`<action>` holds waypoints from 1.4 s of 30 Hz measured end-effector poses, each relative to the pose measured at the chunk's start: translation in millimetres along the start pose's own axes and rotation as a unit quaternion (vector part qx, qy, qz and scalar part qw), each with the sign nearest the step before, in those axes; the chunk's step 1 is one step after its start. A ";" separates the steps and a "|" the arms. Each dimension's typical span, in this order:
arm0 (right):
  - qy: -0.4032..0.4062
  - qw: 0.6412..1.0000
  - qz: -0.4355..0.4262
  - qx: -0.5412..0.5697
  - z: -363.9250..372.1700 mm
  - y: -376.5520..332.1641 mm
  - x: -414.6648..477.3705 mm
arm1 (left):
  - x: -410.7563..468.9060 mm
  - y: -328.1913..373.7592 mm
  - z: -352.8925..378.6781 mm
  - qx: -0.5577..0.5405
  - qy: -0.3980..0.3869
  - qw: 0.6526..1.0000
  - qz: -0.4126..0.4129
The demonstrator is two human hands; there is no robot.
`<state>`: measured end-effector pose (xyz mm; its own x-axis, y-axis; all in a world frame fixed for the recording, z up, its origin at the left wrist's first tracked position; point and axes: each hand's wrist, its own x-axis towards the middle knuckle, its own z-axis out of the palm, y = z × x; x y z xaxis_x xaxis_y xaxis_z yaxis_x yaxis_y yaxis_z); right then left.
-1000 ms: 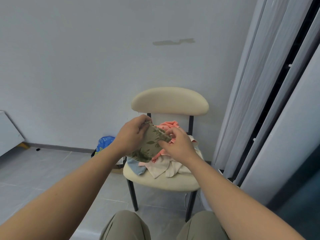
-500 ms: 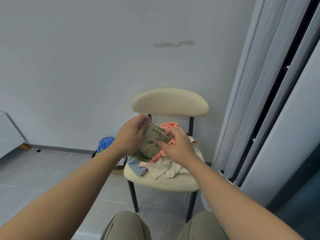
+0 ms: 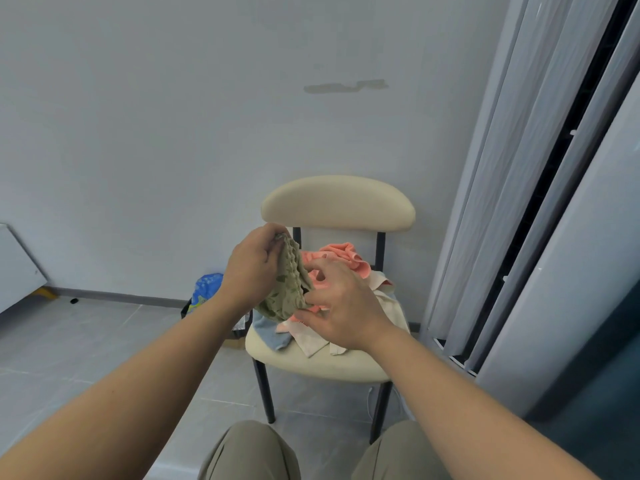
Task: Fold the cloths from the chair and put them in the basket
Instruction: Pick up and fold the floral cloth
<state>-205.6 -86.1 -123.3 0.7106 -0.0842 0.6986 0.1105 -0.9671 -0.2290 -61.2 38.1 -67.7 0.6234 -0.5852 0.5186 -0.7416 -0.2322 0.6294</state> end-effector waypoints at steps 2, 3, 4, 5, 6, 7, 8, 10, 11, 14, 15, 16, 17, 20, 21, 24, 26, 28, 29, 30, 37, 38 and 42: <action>0.002 1.000 0.004 0.005 -0.2 -1.1 1.5 | 0.2 -1.3 0.5 -0.007 0.001 1.000 -0.012; -0.002 1.000 0.015 0.010 -0.6 -1.6 2.2 | 0.3 -2.3 0.4 -0.013 0.003 1.000 -0.020; -0.005 0.999 0.030 0.019 -1.4 -2.3 2.9 | 0.9 -3.5 -0.2 -0.022 0.008 0.999 -0.032; -0.008 0.998 0.051 0.034 -2.9 -3.1 3.7 | 1.6 -4.5 -1.3 -0.033 0.014 0.998 -0.048; -0.011 0.996 0.074 0.056 -4.7 -3.3 4.7 | 2.6 -6.0 -2.7 -0.046 0.019 0.996 -0.070; -0.015 0.992 0.097 0.083 -7.8 -4.4 6.8 | 3.6 -8.2 -3.9 -0.059 0.022 0.994 -0.093; -0.018 0.986 0.121 0.113 -11.7 -5.5 9.8 | 4.1 -10.7 -4.9 -0.074 0.024 0.990 -0.115; -0.018 0.961 0.182 0.207 -20.1 -6.9 17.8 | 2.9 -16.3 -3.7 -0.101 0.019 0.984 -0.144; -0.010 0.935 0.218 0.279 -24.8 -8.6 21.9 | 1.9 -18.3 -1.6 -0.109 0.013 0.982 -0.152; 0.009 0.849 0.308 0.429 -35.1 -11.6 28.2 | 1.2 -21.6 3.4 -0.111 0.011 0.982 -0.155; 0.005 0.847 0.319 0.424 -36.8 -9.9 28.4 | 2.0 -21.4 3.9 -0.111 0.009 0.982 -0.153; -0.003 0.851 0.327 0.411 -37.6 -6.2 27.7 | 2.6 -21.2 4.2 -0.110 0.003 0.982 -0.150; -0.009 0.856 0.333 0.396 -39.3 -2.9 27.5 | 2.4 -21.2 4.9 -0.106 -0.008 0.983 -0.146; -0.012 0.854 0.346 0.387 -39.6 8.0 29.1 | -1.5 -19.0 10.9 -0.075 -0.039 0.988 -0.128; -0.011 0.856 0.350 0.380 -39.6 10.2 29.6 | -2.2 -18.0 13.4 -0.067 -0.038 0.989 -0.125; -0.010 0.841 0.379 0.387 -37.1 16.3 29.1 | -0.4 -19.0 17.5 -0.044 -0.025 0.991 -0.121; -0.005 0.828 0.410 0.382 -33.9 23.0 25.5 | 1.9 -16.9 17.6 -0.020 -0.034 0.992 -0.118; -0.004 0.813 0.436 0.386 -29.6 27.1 20.6 | 5.6 -11.3 17.3 0.003 -0.037 0.992 -0.122; -0.005 0.803 0.448 0.394 -27.1 26.1 18.2 | 8.6 -8.3 17.7 0.016 -0.034 0.991 -0.128; -0.004 0.786 0.462 0.411 -22.8 25.3 15.5 | 12.3 -6.0 19.0 0.025 -0.030 0.990 -0.138; -0.036 0.692 0.511 0.508 0.6 -2.2 -0.4 | 42.0 -9.5 28.7 -0.023 -0.002 0.954 -0.299; -0.039 0.686 0.511 0.516 3.2 -4.4 -3.6 | 44.6 -10.2 28.7 -0.034 0.007 0.948 -0.316; -0.050 0.681 0.496 0.536 9.3 -11.1 -10.8 | 50.9 -14.7 28.5 -0.038 0.018 0.930 -0.366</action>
<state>-208.0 -72.2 -134.6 0.8436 -0.4995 -0.1971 -0.0519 0.2894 -0.9558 -25.6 -10.4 -67.1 0.9631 -0.2650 -0.0466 -0.0966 -0.5023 0.8593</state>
